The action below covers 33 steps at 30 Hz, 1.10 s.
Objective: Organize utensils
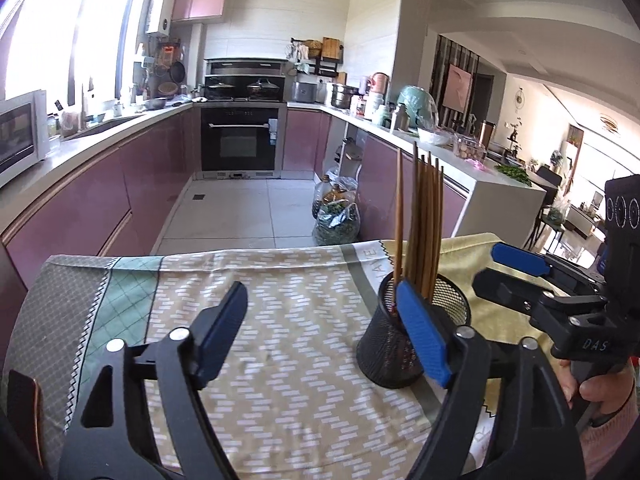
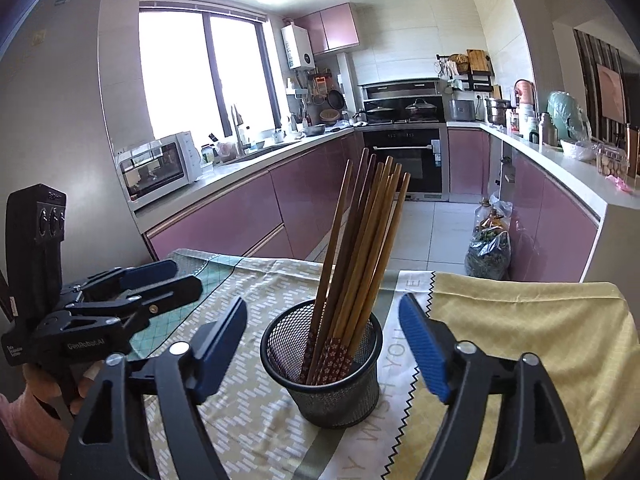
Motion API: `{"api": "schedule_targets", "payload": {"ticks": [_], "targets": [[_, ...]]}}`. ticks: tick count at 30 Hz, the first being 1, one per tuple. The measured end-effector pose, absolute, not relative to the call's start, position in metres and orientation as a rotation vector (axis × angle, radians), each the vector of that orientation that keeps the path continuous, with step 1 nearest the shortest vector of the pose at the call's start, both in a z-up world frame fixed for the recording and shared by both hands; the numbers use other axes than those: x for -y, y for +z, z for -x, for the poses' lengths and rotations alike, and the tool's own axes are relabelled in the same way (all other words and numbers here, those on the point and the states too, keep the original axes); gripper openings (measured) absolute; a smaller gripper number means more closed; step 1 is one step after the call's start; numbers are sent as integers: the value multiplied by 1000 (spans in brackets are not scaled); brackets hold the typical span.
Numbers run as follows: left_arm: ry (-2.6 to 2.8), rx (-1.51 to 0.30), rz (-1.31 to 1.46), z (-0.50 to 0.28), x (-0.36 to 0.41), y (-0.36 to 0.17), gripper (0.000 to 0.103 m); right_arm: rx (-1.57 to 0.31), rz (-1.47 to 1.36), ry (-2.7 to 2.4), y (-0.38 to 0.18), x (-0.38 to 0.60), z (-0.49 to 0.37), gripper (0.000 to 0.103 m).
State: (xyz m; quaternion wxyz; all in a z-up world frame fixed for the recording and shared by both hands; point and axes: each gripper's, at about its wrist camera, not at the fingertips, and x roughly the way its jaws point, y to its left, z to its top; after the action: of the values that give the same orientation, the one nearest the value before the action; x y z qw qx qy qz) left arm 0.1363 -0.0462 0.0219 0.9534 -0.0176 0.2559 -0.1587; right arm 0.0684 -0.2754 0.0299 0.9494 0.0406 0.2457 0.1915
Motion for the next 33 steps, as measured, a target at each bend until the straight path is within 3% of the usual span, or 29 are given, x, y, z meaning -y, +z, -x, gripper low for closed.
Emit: {"api": "schedule_targets", "payload": {"ticks": [2,5,33], "targets": [[-268,-476,31,-123,35,21,98,-485,-56,362,27,273,-61,92],[-198,-434,16,-105,23,18,98,-464,-34,335,21,269,-48,96],[-67,-266,16,-27,-4,25,98,-275,-20,223,22,240,19,96]]}}
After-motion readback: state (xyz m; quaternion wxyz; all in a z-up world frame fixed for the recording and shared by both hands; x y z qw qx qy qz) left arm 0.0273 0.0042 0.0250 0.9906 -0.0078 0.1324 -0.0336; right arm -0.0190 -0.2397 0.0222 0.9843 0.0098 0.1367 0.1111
